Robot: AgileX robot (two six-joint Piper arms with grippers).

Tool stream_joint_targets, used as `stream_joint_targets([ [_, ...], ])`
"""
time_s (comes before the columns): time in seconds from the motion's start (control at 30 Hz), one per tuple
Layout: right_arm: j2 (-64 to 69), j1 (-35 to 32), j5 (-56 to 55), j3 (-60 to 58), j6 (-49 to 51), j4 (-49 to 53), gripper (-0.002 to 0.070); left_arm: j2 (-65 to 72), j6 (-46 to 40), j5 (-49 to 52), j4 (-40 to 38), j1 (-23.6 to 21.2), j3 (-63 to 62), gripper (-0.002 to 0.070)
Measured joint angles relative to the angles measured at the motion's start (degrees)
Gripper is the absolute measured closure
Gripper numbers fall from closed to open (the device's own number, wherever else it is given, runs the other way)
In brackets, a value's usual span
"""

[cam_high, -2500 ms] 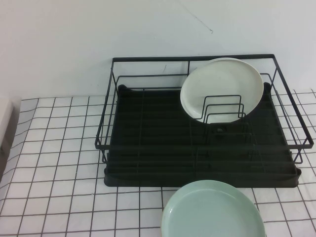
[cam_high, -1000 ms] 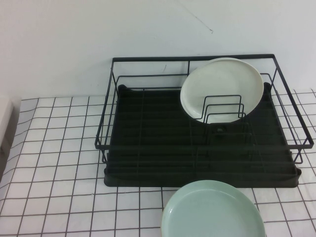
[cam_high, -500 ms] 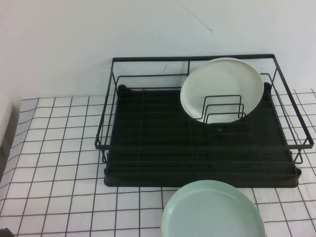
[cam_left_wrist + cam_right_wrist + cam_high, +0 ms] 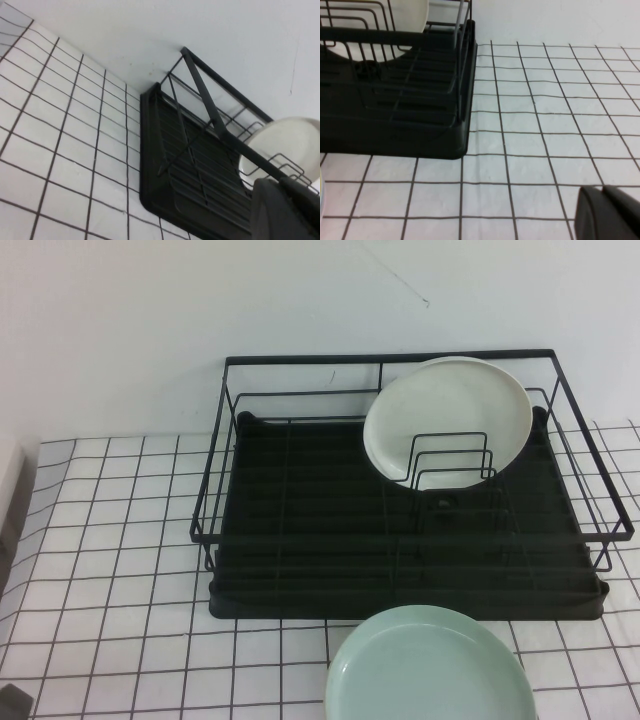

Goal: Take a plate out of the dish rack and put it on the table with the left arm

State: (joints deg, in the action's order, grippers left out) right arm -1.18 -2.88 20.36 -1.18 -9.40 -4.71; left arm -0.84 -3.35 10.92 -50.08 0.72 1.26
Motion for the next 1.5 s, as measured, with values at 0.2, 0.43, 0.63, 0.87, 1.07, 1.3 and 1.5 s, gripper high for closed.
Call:
stream_joint_targets([
  [0.2,0.0,0.0,0.0,0.0,0.0,0.0,0.0678,6.1,-7.1,10.1,0.6,0.0,-8.6,0.0678],
  [0.43,0.0,0.0,0.0,0.0,0.0,0.0,0.0678,22.3,-18.9,22.0,2.0,0.0,-23.0,0.0678],
  [0.63,0.0,0.0,0.0,0.0,0.0,0.0,0.0678,39.1,-28.1,32.5,2.1,0.0,-36.2,0.0678],
  [0.87,0.0,0.0,0.0,0.0,0.0,0.0,0.0678,59.2,-41.2,38.8,-6.2,0.0,-49.8,0.0678],
  [1.07,0.0,0.0,0.0,0.0,0.0,0.0,0.0678,74.2,-48.8,40.1,-13.5,0.0,-57.7,0.0678],
  [1.3,0.0,0.0,0.0,0.0,0.0,0.0,0.0678,87.6,-53.7,41.5,-16.1,0.0,-68.2,0.0678],
  [1.5,0.0,0.0,0.0,0.0,0.0,0.0,0.0678,98.2,-56.4,44.0,-17.9,3.5,-79.7,0.0678],
])
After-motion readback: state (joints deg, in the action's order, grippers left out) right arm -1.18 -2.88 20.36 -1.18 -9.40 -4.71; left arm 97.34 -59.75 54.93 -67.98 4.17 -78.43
